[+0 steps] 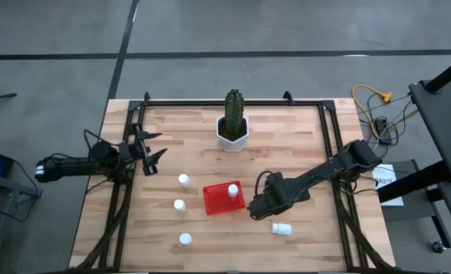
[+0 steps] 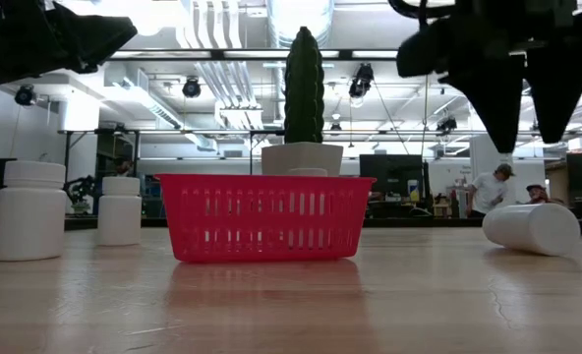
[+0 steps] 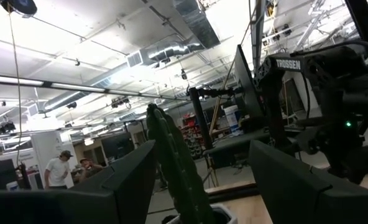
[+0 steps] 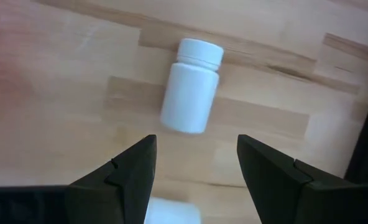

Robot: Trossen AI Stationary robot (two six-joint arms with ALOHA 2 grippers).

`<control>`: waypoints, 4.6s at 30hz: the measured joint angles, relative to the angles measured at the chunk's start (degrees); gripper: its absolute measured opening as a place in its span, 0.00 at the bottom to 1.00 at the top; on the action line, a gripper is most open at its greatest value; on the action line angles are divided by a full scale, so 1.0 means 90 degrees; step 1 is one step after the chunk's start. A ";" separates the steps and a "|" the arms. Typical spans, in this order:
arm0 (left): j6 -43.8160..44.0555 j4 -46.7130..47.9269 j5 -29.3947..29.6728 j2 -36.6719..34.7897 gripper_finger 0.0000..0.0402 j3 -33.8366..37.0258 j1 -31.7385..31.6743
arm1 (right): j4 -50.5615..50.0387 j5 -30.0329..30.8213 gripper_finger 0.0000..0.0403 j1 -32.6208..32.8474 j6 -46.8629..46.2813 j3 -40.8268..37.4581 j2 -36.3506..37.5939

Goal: Pick and place pill bottles into a basket
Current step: Put the white pill bottle into the red bin

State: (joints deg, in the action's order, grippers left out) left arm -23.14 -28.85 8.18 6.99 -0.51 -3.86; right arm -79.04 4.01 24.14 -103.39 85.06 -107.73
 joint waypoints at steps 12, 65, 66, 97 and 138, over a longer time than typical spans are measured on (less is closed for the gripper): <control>-0.0002 -0.0034 -0.0004 0.0240 0.59 0.0002 0.0000 | 0.1008 -0.0099 0.53 -0.0017 -0.0131 -0.1014 0.0629; 0.0028 0.0168 0.0639 0.0267 0.59 0.0010 0.0000 | 0.3253 0.5385 0.37 -0.0319 0.3661 -0.1950 0.0994; 0.0031 0.0161 0.0639 0.0262 0.59 0.0010 0.0000 | 0.3302 0.5691 0.37 -0.0316 0.3773 -0.1977 0.0994; -0.1166 0.1336 -0.0738 0.0537 0.59 -0.0010 0.0031 | 0.6216 0.7551 0.37 -0.0276 1.1075 -0.1287 0.0598; -0.2975 0.1319 0.3061 0.6047 0.59 -0.3153 0.3094 | 0.6481 0.5001 0.36 -0.0597 1.2025 -0.1154 0.0569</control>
State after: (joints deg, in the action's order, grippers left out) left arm -49.91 -16.99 35.73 61.41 -28.90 23.99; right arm -20.72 49.02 18.76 4.84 74.67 -102.61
